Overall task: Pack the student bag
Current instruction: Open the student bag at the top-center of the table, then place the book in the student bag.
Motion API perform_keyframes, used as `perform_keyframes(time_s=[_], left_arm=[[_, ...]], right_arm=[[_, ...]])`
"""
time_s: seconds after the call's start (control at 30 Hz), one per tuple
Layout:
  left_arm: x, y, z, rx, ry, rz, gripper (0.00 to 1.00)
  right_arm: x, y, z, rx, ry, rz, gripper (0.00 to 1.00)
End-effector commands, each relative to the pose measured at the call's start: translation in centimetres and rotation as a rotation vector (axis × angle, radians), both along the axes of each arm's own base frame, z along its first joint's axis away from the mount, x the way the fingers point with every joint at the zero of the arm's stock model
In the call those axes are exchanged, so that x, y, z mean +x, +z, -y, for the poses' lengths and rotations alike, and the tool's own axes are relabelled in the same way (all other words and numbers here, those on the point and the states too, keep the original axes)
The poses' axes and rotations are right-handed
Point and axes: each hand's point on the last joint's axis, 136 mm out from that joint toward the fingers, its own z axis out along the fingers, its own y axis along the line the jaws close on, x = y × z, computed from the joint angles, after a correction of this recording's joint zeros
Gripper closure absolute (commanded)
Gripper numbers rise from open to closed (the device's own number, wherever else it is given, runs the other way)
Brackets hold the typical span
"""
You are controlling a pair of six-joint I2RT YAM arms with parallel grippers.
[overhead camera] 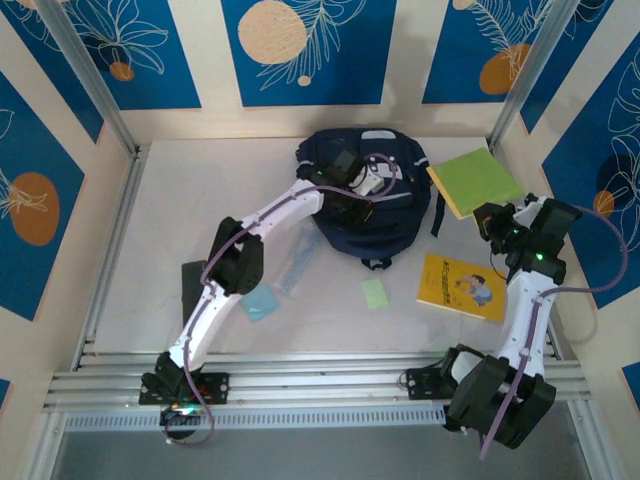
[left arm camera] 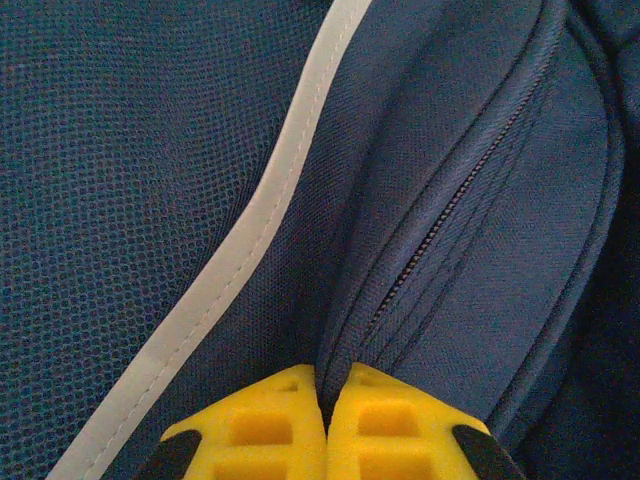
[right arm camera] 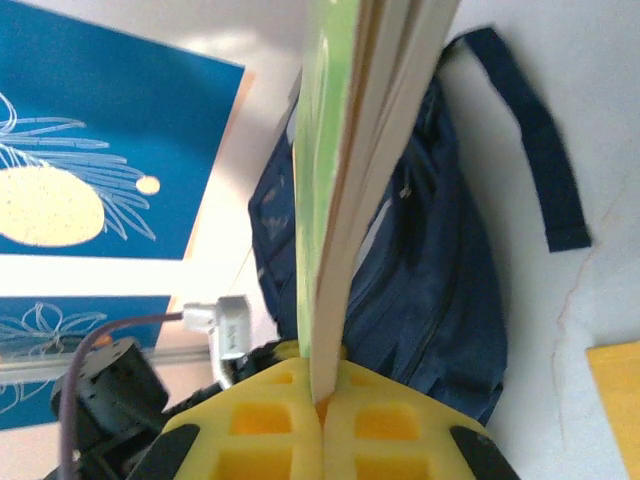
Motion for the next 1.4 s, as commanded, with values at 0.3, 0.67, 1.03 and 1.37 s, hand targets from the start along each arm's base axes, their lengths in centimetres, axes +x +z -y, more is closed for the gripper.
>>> perform_keyframes(time_s=[0.3, 0.67, 1.03, 1.37], left_arm=[[4.0, 14.2, -3.2, -0.448, 0.238, -0.112, 1.0], [5.9, 16.5, -2.7, -0.579, 0.295, -0.117, 1.0], [5.5, 17.1, -2.7, -0.609, 0.301, -0.129, 1.0], [5.1, 17.6, -3.2, -0.639, 0.319, -0.12, 1.0]], right_arm=[[-1.5, 1.2, 0.6, -0.064, -0.032, 0.021, 1.0], [-1.4, -2.5, -6.1, 0.114, 0.161, -0.025, 1.0], [4.8, -4.1, -14.3, 0.132, 0.25, 0.043, 1.0], [11.7, -7.0, -20.1, 0.126, 0.261, 0.116, 1.0]])
